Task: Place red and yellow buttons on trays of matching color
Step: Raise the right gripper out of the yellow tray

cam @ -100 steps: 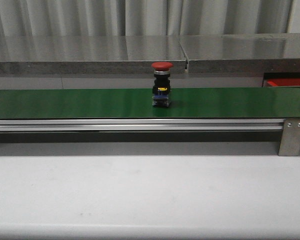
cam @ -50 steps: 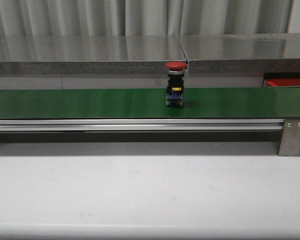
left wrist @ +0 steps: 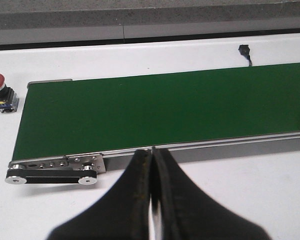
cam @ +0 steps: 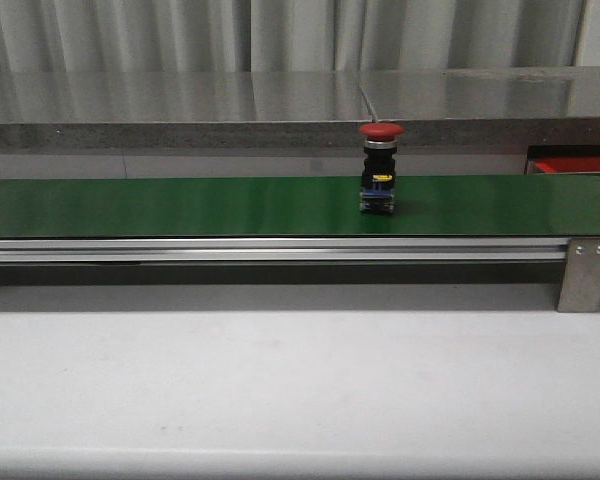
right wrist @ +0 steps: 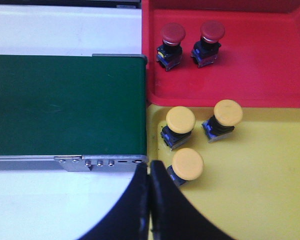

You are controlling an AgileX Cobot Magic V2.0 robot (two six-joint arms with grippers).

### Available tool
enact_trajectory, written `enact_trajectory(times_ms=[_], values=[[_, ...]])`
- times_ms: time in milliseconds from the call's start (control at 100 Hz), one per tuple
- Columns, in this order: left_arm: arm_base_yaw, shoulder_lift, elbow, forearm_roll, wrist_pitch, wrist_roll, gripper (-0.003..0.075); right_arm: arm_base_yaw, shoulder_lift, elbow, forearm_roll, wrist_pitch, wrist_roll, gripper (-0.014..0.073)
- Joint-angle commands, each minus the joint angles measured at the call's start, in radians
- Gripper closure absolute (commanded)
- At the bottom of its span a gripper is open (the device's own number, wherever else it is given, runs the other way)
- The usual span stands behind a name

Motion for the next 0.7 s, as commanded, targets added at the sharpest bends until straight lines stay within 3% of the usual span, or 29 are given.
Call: enact_trajectory(times_ms=[0,200,290,400,490,580,690], values=[[-0.007,-0.005,-0.024,-0.015,-0.07,-0.004,0.0741,0.016,-0.019,-0.023,0.018,-0.059,-0.01,0.0711],[-0.007,0.001,-0.024,-0.015,-0.073,-0.004,0.0741,0.121,0.011,-0.053,0.02,-0.062,-0.01,0.0672],[-0.007,0.005,-0.024,-0.015,-0.073,-0.004,0.0741,0.159,0.063,-0.1,0.02,-0.023,-0.01,0.054],[-0.007,0.005,-0.024,-0.015,-0.073,-0.004,0.0741,0.195,0.148,-0.17,0.02,0.023,-0.01,0.0253],[-0.007,0.005,-0.024,-0.015,-0.073,-0.004,0.0741,0.225,0.223,-0.231,0.02,0.045,-0.01,0.0088],[-0.007,0.005,-0.024,-0.015,-0.075,-0.004,0.0741,0.254,0.299,-0.3,0.02,0.068,-0.01,0.0011],[-0.007,0.005,-0.024,-0.015,-0.075,-0.004,0.0741,0.292,0.385,-0.385,0.02,0.107,-0.01,0.0008]])
